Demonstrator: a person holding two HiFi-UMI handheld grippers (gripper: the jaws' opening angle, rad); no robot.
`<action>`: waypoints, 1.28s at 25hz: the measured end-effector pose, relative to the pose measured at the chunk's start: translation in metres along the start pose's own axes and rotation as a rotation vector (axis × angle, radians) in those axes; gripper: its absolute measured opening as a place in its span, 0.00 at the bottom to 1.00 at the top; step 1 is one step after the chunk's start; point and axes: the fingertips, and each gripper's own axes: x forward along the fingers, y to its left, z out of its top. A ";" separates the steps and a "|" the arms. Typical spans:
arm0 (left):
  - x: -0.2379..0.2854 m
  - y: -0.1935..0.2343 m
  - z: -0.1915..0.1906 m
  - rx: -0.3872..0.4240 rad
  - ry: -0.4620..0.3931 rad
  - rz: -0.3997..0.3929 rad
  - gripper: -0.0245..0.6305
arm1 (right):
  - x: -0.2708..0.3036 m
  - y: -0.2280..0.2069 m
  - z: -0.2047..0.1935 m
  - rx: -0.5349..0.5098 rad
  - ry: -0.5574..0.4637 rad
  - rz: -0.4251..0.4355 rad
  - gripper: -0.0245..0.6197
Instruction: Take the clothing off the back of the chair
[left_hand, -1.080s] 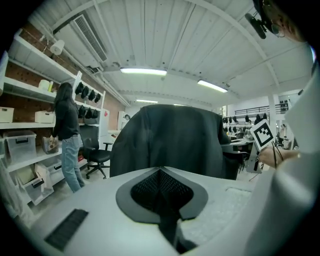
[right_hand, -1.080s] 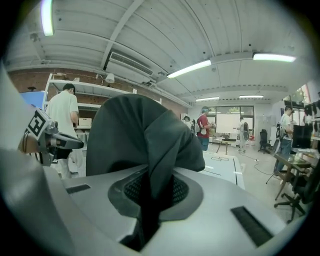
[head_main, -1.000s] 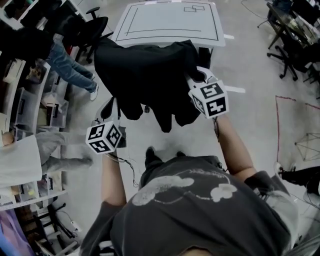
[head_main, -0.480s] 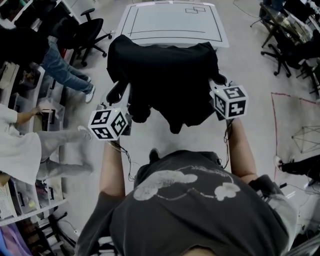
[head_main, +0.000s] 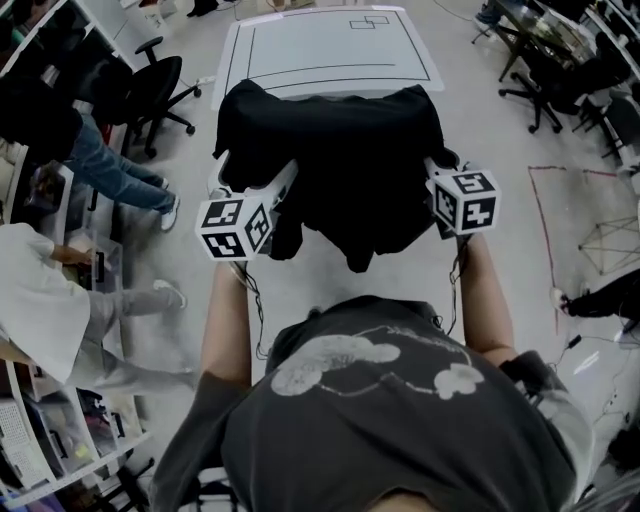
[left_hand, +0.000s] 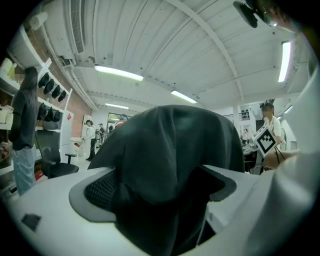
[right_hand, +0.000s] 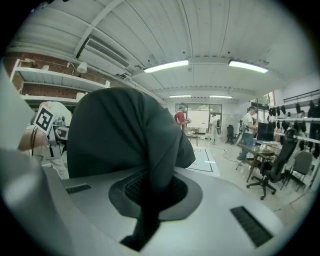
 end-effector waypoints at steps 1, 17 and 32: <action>0.005 0.002 0.001 0.006 0.002 -0.008 0.79 | 0.000 0.000 0.000 0.000 0.002 -0.009 0.05; 0.014 -0.022 0.005 0.017 0.025 -0.142 0.24 | -0.008 0.001 -0.006 0.031 0.018 -0.096 0.05; -0.019 -0.026 -0.002 0.012 0.048 -0.125 0.05 | -0.026 -0.001 -0.006 0.008 -0.033 -0.035 0.05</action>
